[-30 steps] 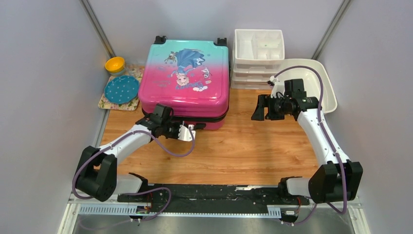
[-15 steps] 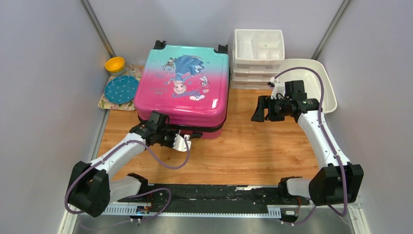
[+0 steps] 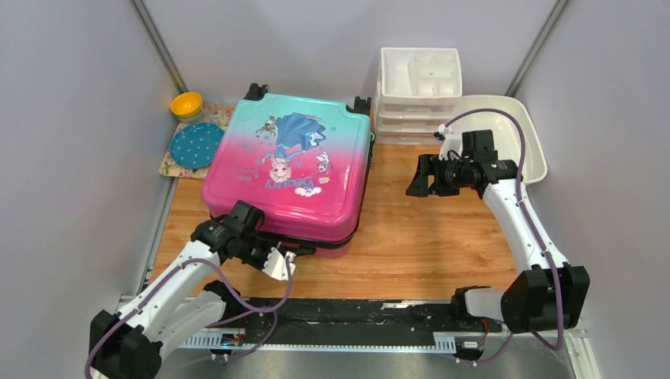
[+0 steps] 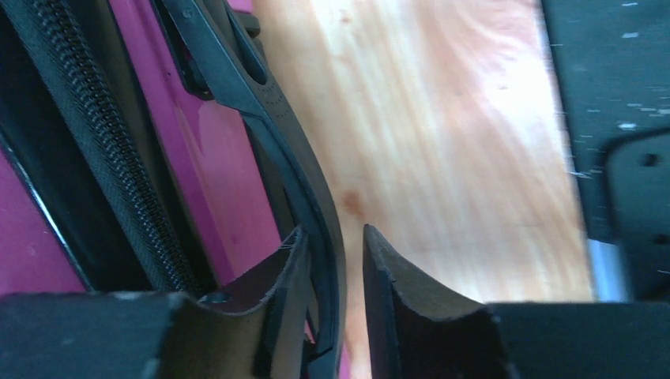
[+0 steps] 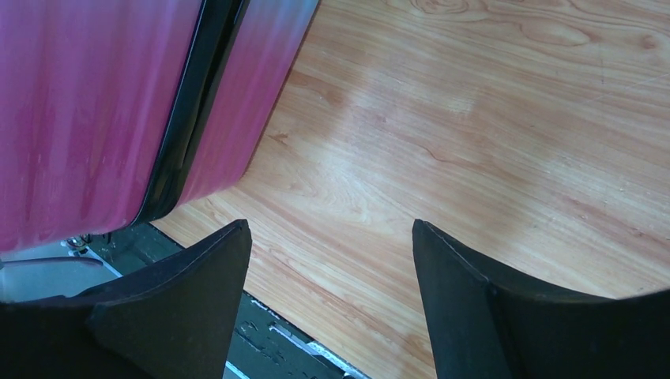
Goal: Open, take out, and arrange the luggage
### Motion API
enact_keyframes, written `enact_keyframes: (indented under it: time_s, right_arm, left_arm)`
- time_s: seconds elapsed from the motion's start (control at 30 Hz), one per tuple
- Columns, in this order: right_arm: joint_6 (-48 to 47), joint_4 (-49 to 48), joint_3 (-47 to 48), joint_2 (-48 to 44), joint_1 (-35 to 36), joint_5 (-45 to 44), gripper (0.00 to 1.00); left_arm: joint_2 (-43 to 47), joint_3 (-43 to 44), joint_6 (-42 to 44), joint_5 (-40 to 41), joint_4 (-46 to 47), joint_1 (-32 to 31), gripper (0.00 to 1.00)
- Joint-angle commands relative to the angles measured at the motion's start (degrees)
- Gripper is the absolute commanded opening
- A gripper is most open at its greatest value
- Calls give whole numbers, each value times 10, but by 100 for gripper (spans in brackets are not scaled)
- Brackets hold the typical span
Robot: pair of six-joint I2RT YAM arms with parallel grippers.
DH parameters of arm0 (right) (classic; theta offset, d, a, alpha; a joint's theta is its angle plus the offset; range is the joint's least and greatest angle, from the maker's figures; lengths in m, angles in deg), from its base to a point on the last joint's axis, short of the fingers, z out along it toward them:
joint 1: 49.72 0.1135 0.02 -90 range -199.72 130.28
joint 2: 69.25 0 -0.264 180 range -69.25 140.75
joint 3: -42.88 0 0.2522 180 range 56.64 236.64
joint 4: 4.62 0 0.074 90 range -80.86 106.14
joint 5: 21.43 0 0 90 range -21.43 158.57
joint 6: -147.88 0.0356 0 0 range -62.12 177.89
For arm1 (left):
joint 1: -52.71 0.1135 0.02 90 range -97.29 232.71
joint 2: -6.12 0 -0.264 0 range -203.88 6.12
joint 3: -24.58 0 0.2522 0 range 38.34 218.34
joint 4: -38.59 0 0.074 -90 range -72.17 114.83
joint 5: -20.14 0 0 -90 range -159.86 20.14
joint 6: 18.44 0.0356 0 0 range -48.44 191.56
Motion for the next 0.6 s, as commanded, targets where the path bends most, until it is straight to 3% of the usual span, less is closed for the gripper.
enact_keyframes:
  time_s: [0.0, 0.03, 0.1, 0.13, 0.17, 0.3, 0.57]
  right_arm:
    - [9, -24, 2, -8, 0, 16, 78]
    - [9, -24, 2, -6, 0, 16, 78]
    - [9, -25, 3, -5, 0, 20, 78]
    - [9, -26, 4, -2, 0, 21, 78]
    - [11, -26, 6, -1, 1, 22, 78]
    - [10, -20, 19, 10, 7, 22, 77]
    - [11, -13, 28, 20, 14, 19, 76]
  left_arm:
    - [46, -16, -5, -29, -231, -11, 42]
    - [52, -8, -23, -33, -230, -11, 52]
    - [64, 28, -44, -59, -235, -12, 63]
    - [63, 43, -56, -71, -241, -11, 79]
    - [63, 73, -61, -92, -250, -11, 84]
    - [58, 140, -62, -123, -308, -11, 86]
    - [106, 243, -111, -151, -292, -11, 81]
